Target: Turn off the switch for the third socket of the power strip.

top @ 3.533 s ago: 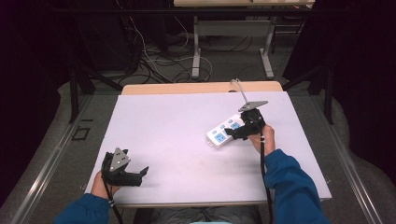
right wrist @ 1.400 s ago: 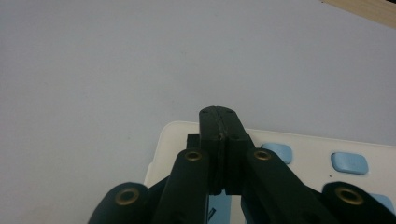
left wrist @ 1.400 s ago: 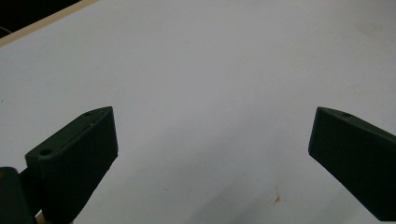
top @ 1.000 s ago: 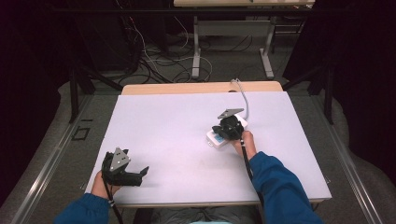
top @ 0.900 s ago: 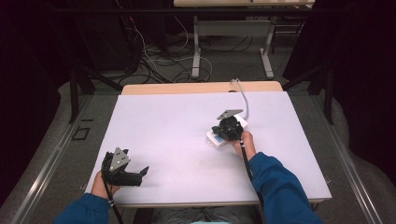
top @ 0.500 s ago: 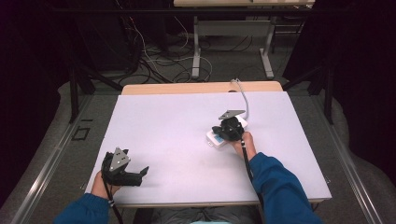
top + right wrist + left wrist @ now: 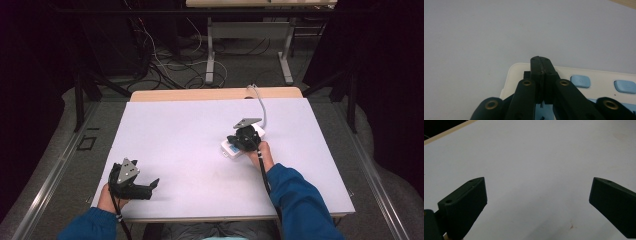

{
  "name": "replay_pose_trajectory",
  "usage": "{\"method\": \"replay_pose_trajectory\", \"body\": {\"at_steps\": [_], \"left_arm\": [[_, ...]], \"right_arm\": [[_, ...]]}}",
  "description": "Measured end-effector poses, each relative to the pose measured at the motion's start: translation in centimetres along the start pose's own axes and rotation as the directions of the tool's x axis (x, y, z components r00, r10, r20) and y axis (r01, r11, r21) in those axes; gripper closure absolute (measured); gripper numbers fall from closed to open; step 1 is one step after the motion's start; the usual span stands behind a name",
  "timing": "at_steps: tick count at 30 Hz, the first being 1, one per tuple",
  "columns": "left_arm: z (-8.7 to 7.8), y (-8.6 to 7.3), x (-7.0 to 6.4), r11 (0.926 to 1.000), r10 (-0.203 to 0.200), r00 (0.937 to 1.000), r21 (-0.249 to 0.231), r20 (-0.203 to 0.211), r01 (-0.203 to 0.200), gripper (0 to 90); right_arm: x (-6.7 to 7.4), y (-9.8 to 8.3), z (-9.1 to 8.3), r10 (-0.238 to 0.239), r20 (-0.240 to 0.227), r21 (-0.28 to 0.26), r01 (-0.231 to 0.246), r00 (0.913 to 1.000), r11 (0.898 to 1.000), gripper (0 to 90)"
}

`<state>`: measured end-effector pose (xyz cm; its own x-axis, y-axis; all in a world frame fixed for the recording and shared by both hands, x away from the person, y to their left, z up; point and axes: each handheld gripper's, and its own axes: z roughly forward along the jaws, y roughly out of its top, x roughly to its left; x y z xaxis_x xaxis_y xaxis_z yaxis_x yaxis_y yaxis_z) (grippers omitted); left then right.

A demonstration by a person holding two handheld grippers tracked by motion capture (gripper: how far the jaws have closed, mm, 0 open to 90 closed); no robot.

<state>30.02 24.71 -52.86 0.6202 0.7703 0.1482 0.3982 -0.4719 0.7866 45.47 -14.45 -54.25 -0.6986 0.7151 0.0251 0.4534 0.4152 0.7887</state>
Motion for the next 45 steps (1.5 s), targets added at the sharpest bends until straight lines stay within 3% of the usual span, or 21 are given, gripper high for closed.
{"method": "replay_pose_trajectory", "body": {"at_steps": [13,21,35,45], "left_arm": [[0.1,-0.01,-0.03,1.0,-0.003,1.0,-0.005,-0.001,0.003,1.3],[0.11,-0.02,-0.02,1.0,-0.004,1.0,-0.005,0.0,0.004,1.3],[0.09,0.0,-0.06,1.0,-0.002,1.0,-0.006,0.001,0.002,1.4],[0.08,0.01,-0.08,1.0,-0.002,1.0,-0.007,-0.002,0.002,1.4]], "right_arm": [[0.08,-0.01,0.09,0.012,-0.001,0.004,-0.012,0.9999,1.0,90.0],[0.17,0.0,0.18,-0.015,0.015,-0.007,0.015,0.9998,1.0,90.0],[0.26,0.01,0.11,0.01,0.015,0.004,-0.01,0.9998,1.0,90.0],[0.32,0.03,0.16,-0.017,0.022,-0.001,0.017,0.9996,1.0,90.0]]}}
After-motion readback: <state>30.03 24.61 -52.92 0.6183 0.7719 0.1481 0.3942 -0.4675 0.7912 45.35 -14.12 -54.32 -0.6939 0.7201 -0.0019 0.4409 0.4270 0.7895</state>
